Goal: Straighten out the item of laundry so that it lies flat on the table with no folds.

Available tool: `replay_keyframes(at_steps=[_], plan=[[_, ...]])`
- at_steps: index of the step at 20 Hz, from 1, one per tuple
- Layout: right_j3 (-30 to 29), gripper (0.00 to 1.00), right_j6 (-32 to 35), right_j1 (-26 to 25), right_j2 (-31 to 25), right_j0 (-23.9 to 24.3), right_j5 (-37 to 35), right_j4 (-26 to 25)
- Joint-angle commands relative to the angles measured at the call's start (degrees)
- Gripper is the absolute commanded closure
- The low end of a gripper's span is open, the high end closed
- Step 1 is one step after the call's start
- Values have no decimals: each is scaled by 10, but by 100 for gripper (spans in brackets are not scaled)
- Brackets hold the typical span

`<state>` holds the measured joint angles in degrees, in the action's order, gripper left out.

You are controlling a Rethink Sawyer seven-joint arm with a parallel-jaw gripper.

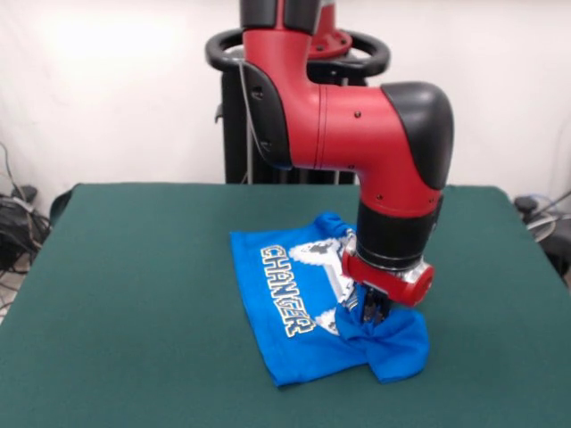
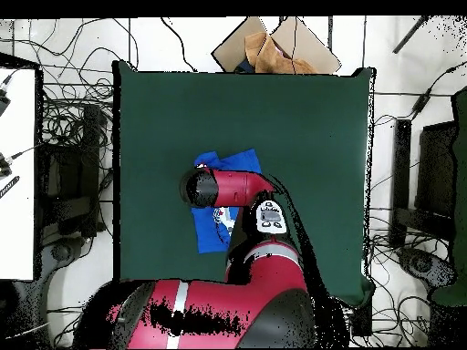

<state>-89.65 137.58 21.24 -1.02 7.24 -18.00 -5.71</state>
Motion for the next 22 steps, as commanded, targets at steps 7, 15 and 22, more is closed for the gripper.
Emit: replay_keyframes(at_steps=[7, 15, 22], plan=[[-49, 100, 11, -51, -35, 10, 11, -26], [-61, 100, 12, -33, -29, 6, -3, -25], [-54, 100, 35, -38, -13, -23, -5, -16]])
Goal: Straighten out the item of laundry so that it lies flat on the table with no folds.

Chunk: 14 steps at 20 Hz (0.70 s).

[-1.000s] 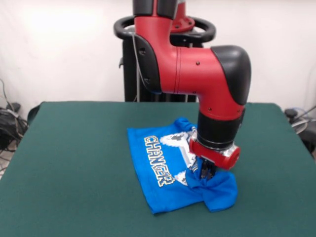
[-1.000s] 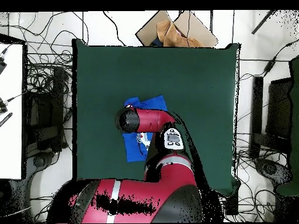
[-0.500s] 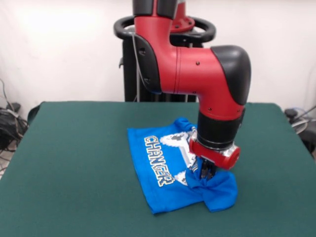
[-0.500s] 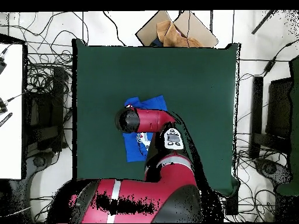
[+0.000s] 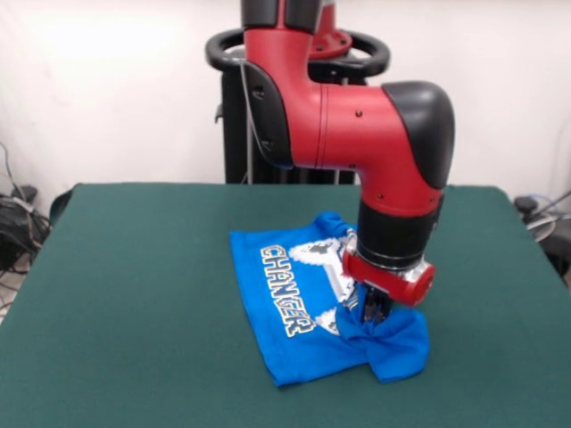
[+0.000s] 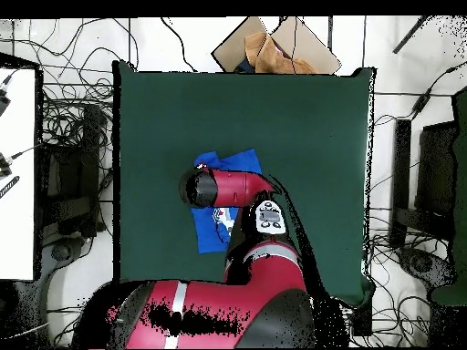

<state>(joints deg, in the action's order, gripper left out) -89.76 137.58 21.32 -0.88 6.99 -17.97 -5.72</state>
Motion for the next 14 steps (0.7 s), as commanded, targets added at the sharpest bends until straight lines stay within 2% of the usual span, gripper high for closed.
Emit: replay_keyframes(at_steps=[1, 11, 14], plan=[[-52, 100, 36, -37, -9, -24, -11, -16], [-53, 100, 59, -32, 6, -55, -24, 4], [-58, 100, 62, -23, 8, -61, -50, 14]])
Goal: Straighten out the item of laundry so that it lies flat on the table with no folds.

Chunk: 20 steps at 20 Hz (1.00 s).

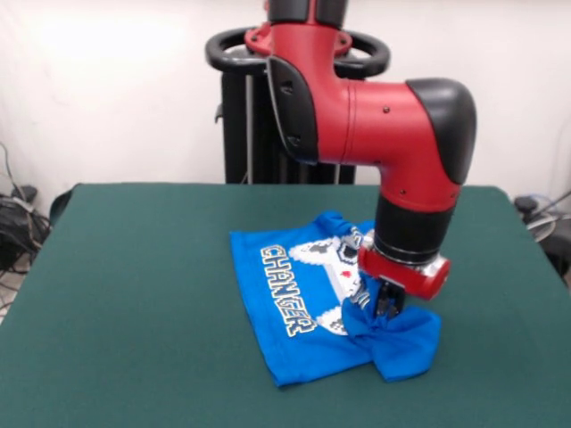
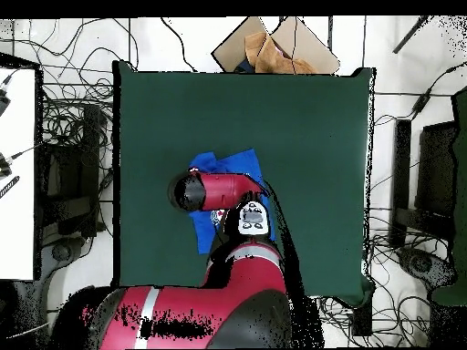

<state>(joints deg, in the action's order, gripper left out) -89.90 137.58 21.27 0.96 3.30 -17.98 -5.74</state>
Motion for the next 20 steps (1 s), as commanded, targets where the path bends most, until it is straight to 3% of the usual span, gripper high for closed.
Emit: replay_keyframes(at_steps=[1, 6, 20], plan=[[-59, 100, 62, -19, -12, -24, -56, 16], [-81, 100, 66, -5, -36, -20, -55, 33], [-77, 100, 91, -53, -70, -41, -4, 74]])
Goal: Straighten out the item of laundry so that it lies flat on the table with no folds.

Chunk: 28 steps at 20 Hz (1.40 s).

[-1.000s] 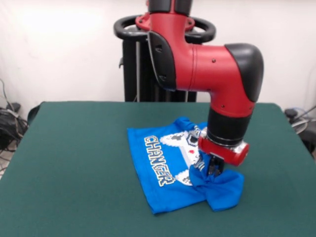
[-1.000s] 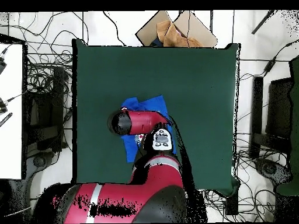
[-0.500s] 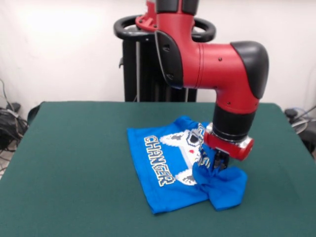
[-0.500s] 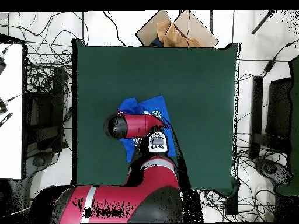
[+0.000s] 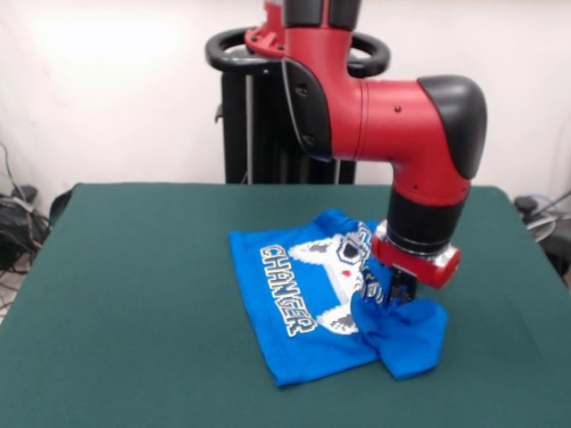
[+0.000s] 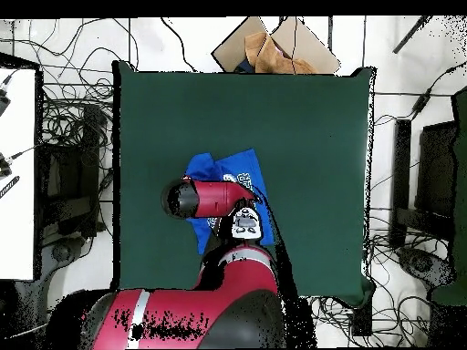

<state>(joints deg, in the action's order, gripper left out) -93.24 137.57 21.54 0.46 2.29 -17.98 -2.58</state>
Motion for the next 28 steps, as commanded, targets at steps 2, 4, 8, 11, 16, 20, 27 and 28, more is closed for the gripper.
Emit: replay_keyframes(at_steps=[2, 4, 8, 11, 16, 20, 27, 28], plan=[[-37, 100, 95, -63, -65, -38, 1, 49], [-40, 100, 99, -66, -65, -43, 9, 53], [-46, 100, 105, -66, -64, -53, 16, 62], [-59, 100, 112, -57, -68, -59, 28, 71], [-67, 100, 127, -45, -59, -82, 33, 92], [-70, 100, 127, -37, -60, -90, 28, 112], [-35, 100, 118, -70, -54, -104, 40, 141], [-33, 100, 117, -74, -56, -103, 45, 143]])
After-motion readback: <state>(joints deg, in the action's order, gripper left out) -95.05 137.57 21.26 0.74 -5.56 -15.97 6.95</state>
